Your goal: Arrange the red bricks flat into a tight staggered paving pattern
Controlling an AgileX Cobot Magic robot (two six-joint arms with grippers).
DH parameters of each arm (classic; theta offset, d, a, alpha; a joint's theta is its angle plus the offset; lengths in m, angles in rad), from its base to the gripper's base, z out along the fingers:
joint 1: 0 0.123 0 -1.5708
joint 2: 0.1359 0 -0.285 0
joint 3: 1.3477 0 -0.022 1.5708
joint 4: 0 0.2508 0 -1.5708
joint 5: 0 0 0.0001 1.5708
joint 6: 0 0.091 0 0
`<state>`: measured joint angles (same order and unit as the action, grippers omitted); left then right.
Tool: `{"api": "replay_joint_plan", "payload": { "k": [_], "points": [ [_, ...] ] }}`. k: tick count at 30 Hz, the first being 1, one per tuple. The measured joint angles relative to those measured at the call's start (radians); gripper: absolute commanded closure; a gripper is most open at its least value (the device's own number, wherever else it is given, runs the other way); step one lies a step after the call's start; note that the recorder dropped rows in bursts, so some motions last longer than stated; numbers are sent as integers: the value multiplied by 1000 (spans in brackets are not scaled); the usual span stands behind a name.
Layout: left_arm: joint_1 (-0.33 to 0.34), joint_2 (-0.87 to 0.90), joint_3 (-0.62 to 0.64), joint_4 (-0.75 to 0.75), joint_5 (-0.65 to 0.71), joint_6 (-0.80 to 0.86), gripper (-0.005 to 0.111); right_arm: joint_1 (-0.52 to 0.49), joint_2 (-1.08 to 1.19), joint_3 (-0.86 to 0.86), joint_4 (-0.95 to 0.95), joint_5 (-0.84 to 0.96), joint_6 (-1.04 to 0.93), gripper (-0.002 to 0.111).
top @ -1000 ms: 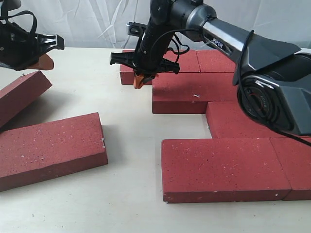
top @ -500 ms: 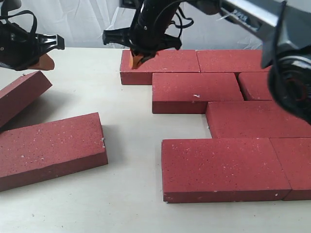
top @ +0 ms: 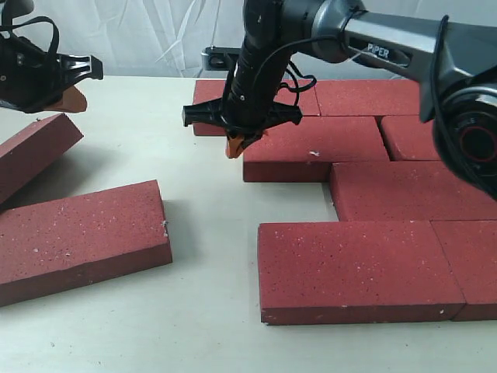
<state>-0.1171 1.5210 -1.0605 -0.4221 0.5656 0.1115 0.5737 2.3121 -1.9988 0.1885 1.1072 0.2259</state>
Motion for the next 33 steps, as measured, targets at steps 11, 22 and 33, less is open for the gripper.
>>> {"api": "replay_joint_plan", "payload": {
  "k": [11, 22, 33],
  "points": [
    [0, 0, 0, 0, 0, 0, 107, 0, 157, -179, -89, -10, 68, 109],
    [0, 0, 0, -2, 0, 0, 107, 0, 188, -194, -202, 56, 145, 109],
    [0, 0, 0, -2, -3, 1, 107, 0, 152, -194, -96, 2, 145, 109]
  ]
}}
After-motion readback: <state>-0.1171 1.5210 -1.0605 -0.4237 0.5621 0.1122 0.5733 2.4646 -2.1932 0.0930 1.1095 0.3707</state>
